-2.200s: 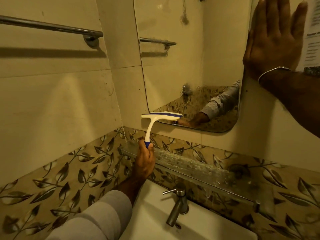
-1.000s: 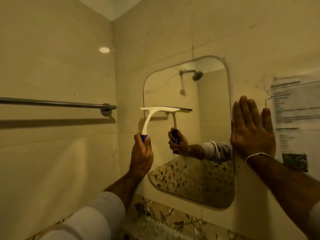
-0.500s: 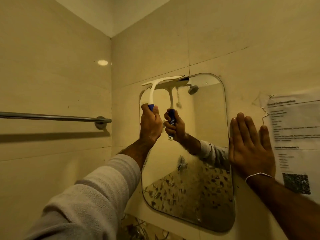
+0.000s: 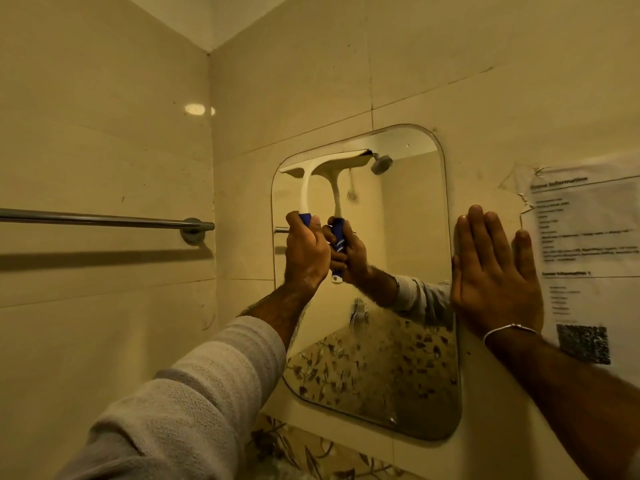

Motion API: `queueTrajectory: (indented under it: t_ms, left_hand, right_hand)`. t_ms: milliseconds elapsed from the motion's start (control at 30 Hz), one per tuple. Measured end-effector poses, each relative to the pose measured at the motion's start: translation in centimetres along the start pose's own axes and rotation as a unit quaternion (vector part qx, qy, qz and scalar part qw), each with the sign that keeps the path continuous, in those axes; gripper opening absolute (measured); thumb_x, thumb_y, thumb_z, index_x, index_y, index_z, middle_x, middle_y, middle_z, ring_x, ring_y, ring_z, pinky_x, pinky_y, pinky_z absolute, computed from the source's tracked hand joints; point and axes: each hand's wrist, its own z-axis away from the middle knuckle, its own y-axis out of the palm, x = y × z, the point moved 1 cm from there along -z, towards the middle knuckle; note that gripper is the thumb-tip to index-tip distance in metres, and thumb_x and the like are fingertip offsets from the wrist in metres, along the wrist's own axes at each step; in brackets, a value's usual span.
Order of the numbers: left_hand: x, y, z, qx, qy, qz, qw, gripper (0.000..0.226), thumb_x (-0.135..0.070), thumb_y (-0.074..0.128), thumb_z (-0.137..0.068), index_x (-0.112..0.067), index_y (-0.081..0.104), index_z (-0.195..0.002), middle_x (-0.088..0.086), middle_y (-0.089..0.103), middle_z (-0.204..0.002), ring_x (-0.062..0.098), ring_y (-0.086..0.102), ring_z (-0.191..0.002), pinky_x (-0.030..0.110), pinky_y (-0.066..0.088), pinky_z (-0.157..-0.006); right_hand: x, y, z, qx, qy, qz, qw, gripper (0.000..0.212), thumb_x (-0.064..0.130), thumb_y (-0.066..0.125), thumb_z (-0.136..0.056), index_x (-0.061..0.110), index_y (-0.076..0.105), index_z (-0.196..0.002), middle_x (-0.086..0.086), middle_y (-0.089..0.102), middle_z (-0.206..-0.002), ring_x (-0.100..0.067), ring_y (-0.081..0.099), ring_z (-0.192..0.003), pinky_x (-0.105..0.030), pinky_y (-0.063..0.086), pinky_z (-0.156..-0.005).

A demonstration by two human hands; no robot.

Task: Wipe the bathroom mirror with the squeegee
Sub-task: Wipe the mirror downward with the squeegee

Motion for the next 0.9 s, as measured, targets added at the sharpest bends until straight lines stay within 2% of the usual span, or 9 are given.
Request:
queueTrajectory:
  t_ms: [333,733,900]
  left_hand:
    - [2.1,-0.1,4.4,0.019,-0.012,0.006,1.0,0.025,-0.029,0.038,-0.103,-0.009,0.036,-0.118,-0.011,0.048,-0.07,0.004,0.05,-0.052,0.007,0.04,-0.041]
    - [7.0,-1.0,10.9,0.02,-0.03,-0.021,0.999,0.027,-0.028,0.04,-0.102,-0.008,0.035,-0.119,0.003,0.05,-0.07,0.009,0.047,-0.049,0.01,0.038,-0.038]
    - [9.3,-1.7,14.3,0.044,-0.028,-0.031,0.998,0.028,-0.031,0.039,-0.101,-0.01,0.033,-0.119,0.008,0.055,-0.076,0.013,0.052,-0.054,0.02,0.04,-0.044]
  right_hand:
    - [0.1,0.0,0.0,0.012,0.007,0.008,1.0,0.064,0.03,0.027,-0.102,0.009,0.01,-0.16,-0.007,-0.002,-0.169,-0.023,-0.002,-0.155,-0.049,-0.001,-0.125]
    - [0.3,-0.1,0.1,0.02,0.004,0.017,1.0,0.061,0.03,0.022,-0.105,0.011,0.006,-0.161,-0.008,-0.002,-0.169,-0.023,-0.002,-0.155,-0.047,-0.003,-0.125]
    - [0.3,-0.1,0.0,0.028,0.005,0.016,0.999,0.061,0.032,0.021,-0.106,0.012,0.004,-0.161,-0.007,-0.002,-0.169,-0.023,-0.004,-0.155,-0.047,-0.005,-0.124]
